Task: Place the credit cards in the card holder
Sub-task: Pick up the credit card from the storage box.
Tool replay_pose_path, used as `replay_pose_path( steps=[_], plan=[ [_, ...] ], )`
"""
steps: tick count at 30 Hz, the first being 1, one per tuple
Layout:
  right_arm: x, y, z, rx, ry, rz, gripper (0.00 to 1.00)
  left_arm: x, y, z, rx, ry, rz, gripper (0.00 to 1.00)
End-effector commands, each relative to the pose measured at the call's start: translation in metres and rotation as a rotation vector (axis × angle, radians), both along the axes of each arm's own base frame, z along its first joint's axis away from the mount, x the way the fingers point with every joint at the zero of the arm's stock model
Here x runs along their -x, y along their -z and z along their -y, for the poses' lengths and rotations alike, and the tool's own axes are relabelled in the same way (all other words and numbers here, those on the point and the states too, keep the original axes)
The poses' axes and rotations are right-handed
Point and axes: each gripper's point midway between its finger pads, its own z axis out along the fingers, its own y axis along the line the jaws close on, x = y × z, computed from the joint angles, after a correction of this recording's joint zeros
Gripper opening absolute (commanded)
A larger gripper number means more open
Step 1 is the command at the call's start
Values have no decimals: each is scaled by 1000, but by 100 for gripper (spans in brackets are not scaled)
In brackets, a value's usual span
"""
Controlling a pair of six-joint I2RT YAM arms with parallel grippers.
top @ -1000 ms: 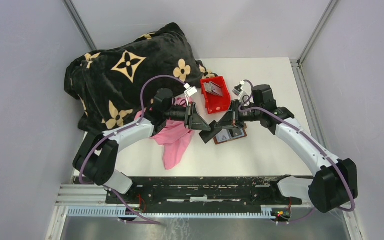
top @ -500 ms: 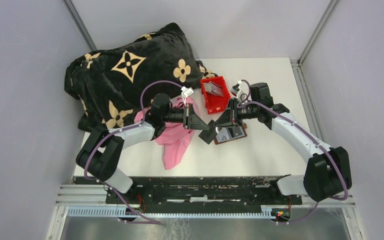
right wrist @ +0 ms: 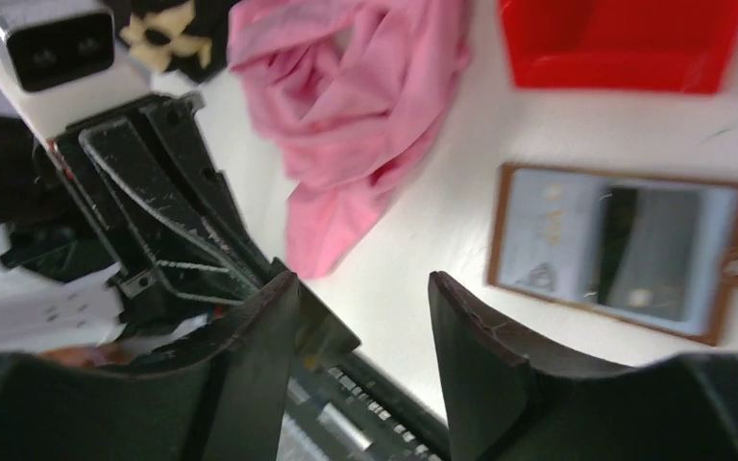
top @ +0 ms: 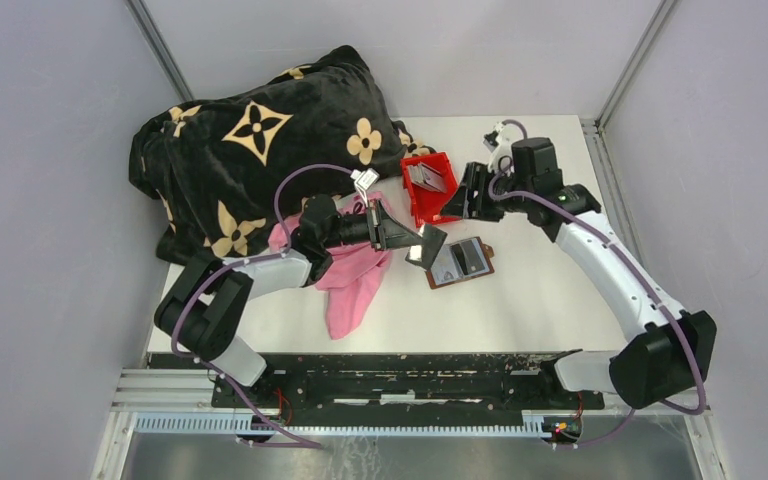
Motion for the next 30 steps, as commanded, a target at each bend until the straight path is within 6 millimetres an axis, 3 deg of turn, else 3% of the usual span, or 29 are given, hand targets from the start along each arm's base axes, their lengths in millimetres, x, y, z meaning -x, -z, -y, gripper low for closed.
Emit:
replay_pose_path(
  steps=[1,3,6,9,11,14,17,21,25,30],
  plan=[
    [-42,-67,58,286,198,370,62,-19,-28,-3,24,-153,67,3],
    [-60,-94,83,390,300,508,73,-27,-31,-6,9,-212,76,3],
    [-87,-144,121,458,554,680,99,-38,-35,-12,-14,-302,91,3],
    [-100,-177,148,435,791,716,100,-45,-36,-20,-42,-376,90,3],
    [-105,-194,151,380,850,760,100,-48,-40,-24,-44,-405,97,3],
    [-109,-205,129,359,706,823,98,-51,-42,-29,-51,-446,93,3],
    [-106,-196,105,301,589,791,85,-54,-47,-32,-39,-482,83,3],
    [-95,-147,84,216,515,622,75,-54,-54,-33,-19,-494,76,3],
    [-76,-108,65,133,437,494,72,-53,-56,-33,6,-502,59,3],
    [-47,-85,30,-60,306,354,69,-52,-60,-30,81,-487,25,3]
  ],
)
